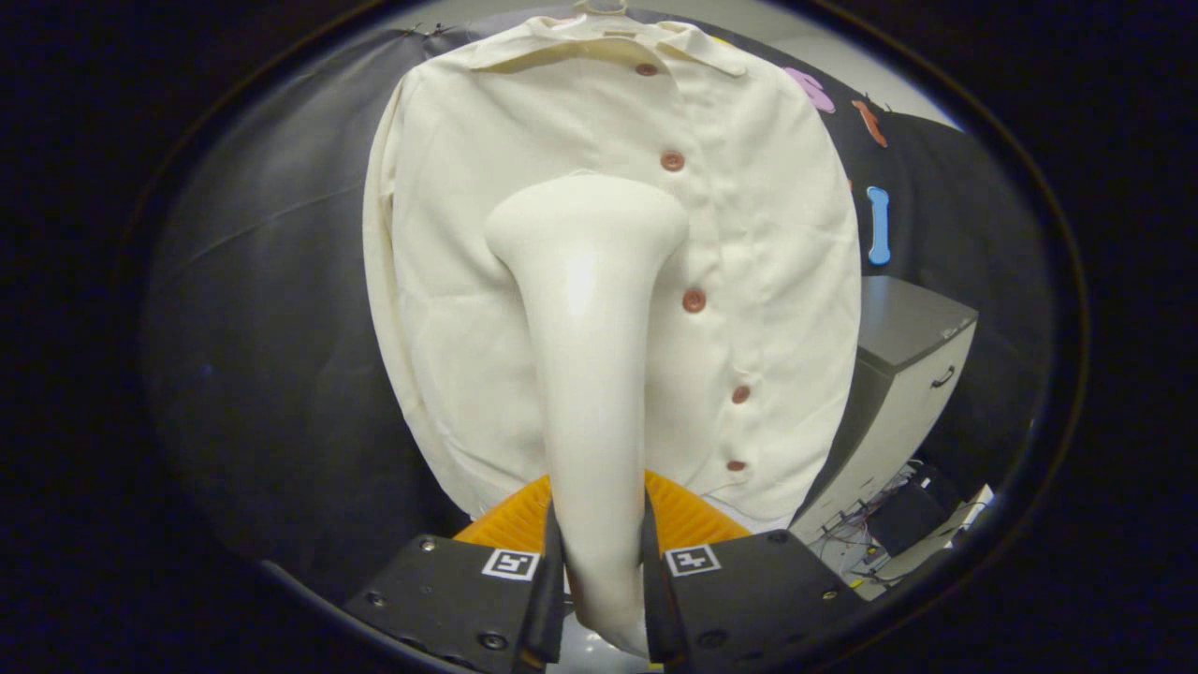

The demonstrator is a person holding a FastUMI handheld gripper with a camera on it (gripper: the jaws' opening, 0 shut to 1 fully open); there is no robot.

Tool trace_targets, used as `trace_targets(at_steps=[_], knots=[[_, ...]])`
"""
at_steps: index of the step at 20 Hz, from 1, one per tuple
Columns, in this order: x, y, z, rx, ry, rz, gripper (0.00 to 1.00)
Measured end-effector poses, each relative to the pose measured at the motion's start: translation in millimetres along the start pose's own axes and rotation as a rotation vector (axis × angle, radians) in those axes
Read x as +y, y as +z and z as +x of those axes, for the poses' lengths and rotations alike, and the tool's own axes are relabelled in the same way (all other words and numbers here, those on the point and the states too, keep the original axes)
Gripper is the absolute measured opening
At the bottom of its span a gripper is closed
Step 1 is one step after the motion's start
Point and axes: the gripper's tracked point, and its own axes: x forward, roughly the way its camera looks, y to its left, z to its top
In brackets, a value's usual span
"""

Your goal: Iron the clothes twice with a garment steamer, once on the left side and once on the right side.

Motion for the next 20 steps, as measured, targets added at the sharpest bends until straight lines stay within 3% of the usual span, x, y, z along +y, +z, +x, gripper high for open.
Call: trace_targets(at_steps=[20], knots=[[-23.2, -119.5, 22.1, 0.227, -0.030, -0.035, 0.35]])
